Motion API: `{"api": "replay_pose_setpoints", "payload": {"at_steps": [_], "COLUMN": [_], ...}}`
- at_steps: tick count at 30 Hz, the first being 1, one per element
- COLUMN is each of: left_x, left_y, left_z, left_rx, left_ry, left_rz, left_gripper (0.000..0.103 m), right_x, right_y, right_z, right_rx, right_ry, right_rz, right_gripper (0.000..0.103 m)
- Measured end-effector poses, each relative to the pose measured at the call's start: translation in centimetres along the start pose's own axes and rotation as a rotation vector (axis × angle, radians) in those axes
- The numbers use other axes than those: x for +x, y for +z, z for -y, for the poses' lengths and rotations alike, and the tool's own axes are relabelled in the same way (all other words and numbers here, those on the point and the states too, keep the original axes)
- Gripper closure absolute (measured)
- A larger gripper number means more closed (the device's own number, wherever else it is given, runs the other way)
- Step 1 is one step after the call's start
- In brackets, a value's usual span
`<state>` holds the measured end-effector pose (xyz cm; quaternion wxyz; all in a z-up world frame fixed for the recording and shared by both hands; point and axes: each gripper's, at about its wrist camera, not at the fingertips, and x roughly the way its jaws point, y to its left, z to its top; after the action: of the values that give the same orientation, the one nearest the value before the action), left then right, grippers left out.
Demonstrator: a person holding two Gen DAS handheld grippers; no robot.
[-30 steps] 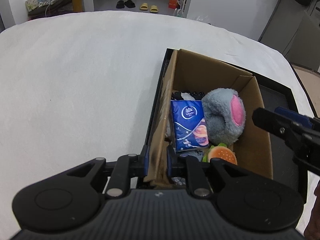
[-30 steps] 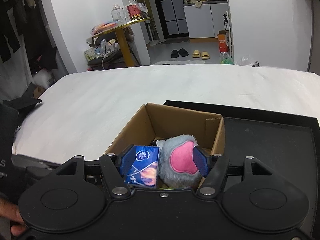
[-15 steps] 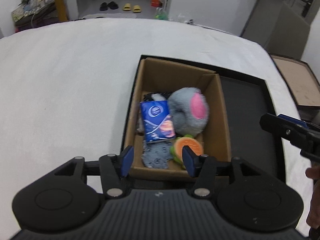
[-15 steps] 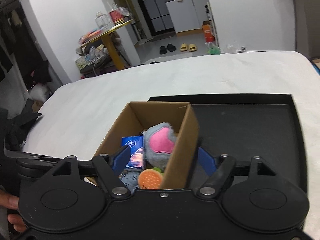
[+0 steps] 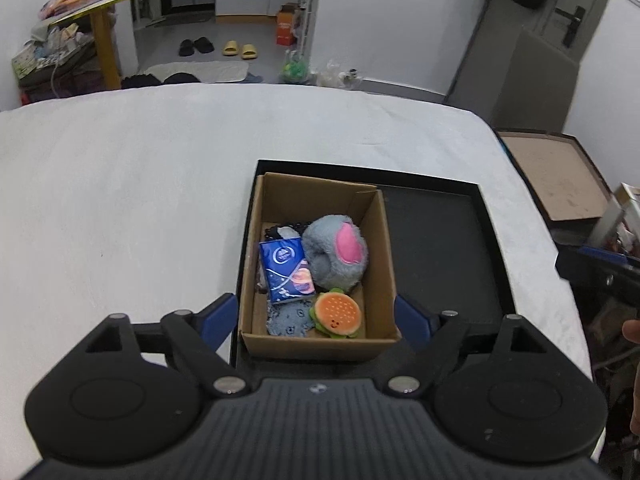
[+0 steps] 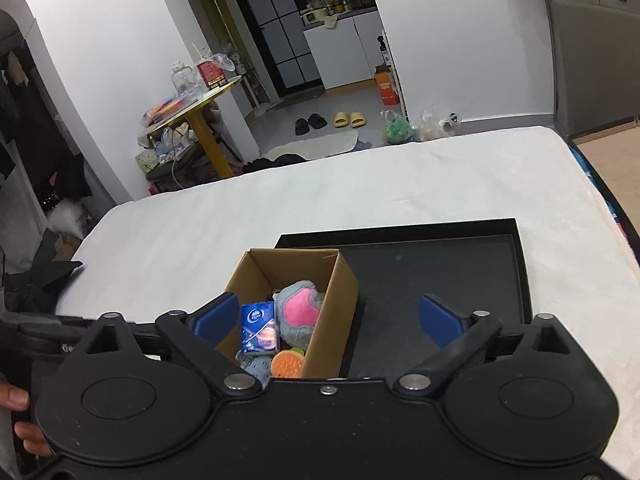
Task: Organize soft objects
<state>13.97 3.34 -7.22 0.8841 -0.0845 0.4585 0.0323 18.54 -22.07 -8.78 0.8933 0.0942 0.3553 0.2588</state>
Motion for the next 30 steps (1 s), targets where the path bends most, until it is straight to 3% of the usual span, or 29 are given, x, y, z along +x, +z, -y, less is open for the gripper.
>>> {"api": "replay_pose_setpoints", "payload": {"at_steps": [7,30], "left_x": [-3.6,-12.3], "left_y": [-0.4,-2.6], "left_z": [0.7,2.1], "left_rx": [0.041,0.069], "left_ry": [-0.042,-0.072], "left_rz": [0.02,0.142], "left_gripper": [0.013,0.003], "right_x": [-3.6,-11.9], "right_y": [-0.5,-2.0], "right_z": [-0.3,-0.2], "right_rx": [-0.03,0.035], "right_ry": [0.031,-0.05], "right_rz": [-0.015,0.035], "right_gripper": [0.0,0.0]}}
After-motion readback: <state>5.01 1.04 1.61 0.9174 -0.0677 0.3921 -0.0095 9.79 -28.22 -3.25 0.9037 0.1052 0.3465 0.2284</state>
